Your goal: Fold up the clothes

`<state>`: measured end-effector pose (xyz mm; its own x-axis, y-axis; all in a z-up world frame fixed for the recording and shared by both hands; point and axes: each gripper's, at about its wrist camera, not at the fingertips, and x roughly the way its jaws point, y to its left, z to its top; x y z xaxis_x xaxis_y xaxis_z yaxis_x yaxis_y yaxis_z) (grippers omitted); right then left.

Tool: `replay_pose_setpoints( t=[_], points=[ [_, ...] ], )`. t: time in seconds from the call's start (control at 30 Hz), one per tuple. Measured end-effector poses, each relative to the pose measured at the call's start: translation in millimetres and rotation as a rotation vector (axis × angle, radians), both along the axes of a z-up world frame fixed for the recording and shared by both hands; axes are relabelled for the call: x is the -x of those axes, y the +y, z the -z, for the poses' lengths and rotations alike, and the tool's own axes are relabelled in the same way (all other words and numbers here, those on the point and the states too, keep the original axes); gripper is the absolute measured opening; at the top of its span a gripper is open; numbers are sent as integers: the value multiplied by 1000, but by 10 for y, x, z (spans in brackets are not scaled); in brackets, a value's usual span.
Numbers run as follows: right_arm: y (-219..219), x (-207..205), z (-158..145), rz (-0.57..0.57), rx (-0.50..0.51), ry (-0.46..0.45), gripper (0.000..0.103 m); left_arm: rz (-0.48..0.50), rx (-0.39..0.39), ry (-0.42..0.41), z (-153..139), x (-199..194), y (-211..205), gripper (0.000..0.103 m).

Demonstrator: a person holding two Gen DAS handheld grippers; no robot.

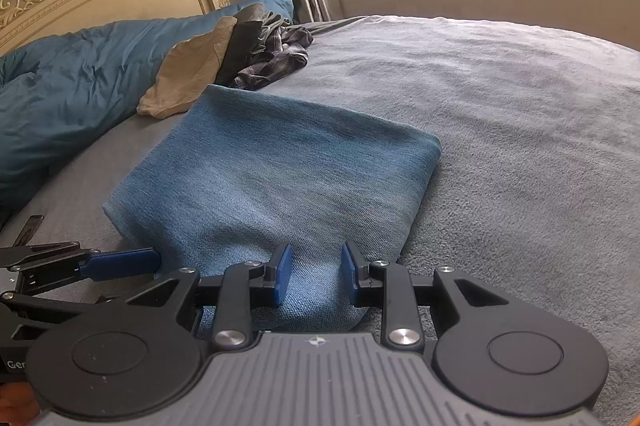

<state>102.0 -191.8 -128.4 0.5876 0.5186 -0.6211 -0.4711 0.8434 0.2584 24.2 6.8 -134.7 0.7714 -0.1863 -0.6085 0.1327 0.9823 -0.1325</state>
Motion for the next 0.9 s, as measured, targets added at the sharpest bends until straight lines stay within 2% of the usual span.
replay_pose_setpoints(
  t=[0.6, 0.9],
  points=[
    [25, 0, -17, 1, 8, 11, 30, -6, 12, 4, -4, -5, -9, 50],
    [55, -81, -149, -20, 11, 58, 40, -3, 26, 11, -10, -17, 16, 51]
  ],
)
